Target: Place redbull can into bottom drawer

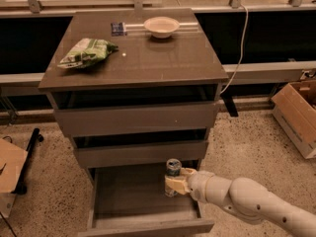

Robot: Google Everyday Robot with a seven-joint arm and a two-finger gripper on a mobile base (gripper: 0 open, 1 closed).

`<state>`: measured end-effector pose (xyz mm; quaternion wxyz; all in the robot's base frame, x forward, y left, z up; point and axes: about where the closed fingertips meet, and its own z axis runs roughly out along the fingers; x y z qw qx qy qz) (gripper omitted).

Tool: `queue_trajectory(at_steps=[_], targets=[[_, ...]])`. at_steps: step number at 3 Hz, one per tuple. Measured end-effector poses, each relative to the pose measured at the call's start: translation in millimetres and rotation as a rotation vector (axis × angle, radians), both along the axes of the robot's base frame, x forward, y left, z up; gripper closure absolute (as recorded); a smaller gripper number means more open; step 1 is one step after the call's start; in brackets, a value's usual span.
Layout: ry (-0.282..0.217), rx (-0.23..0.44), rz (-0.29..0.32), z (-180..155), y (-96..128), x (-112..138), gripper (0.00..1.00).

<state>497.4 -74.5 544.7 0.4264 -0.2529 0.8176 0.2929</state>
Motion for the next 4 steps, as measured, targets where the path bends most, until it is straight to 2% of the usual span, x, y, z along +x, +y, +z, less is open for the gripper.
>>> queue_trajectory(at_steps=[1, 2, 3, 4], targets=[[0.016, 0.028, -0.014, -18.9, -6.2, 11.8, 1.0], [0.027, 0.02, -0.027, -25.8, -2.7, 9.9, 1.0], [-0.042, -0.013, -0.043, -59.0, 4.8, 27.6, 1.0], [-0.078, -0.002, -0.054, -92.9, 5.6, 46.4, 1.0]])
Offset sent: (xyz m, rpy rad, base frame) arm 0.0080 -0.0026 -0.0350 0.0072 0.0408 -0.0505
